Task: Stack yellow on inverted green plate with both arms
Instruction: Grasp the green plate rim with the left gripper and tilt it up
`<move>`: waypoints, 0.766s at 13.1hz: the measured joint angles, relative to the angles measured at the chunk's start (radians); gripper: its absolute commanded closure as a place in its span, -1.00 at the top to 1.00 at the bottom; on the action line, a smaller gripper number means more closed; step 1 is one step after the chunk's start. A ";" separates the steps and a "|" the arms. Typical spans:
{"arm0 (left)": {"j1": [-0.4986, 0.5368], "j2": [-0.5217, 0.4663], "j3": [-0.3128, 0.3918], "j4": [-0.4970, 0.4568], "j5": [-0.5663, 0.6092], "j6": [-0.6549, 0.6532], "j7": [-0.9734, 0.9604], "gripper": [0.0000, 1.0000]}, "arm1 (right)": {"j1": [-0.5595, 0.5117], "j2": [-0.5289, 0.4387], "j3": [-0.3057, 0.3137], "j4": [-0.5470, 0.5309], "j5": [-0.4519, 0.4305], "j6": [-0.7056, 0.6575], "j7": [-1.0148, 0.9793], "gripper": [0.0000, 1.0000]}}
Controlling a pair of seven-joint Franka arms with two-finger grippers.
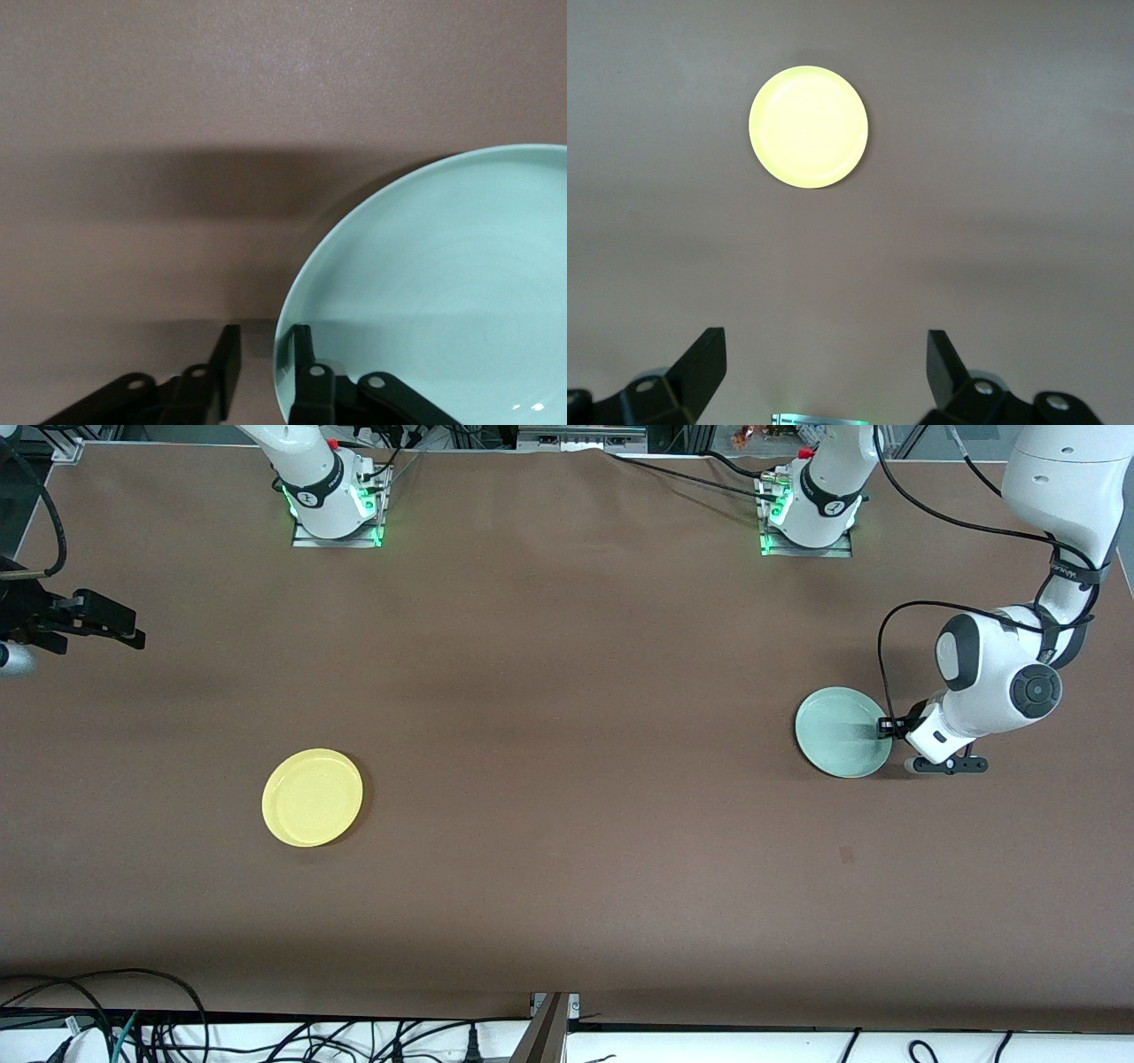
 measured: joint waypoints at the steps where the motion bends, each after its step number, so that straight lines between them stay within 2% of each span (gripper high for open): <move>1: 0.000 0.000 -0.001 0.001 0.000 -0.001 0.001 -1.00 | 0.000 0.002 0.000 0.000 0.000 -0.001 0.000 1.00; 4: 0.000 -0.018 -0.008 0.041 0.000 -0.106 0.007 -1.00 | 0.000 0.007 -0.001 0.000 -0.001 -0.001 0.002 1.00; 7: -0.015 -0.025 -0.026 0.195 0.000 -0.369 0.007 -1.00 | 0.000 0.011 -0.001 0.000 -0.001 -0.001 0.002 1.00; 10: -0.063 -0.028 -0.032 0.343 0.007 -0.530 0.004 -1.00 | 0.000 0.012 -0.001 0.000 -0.009 -0.001 0.002 1.00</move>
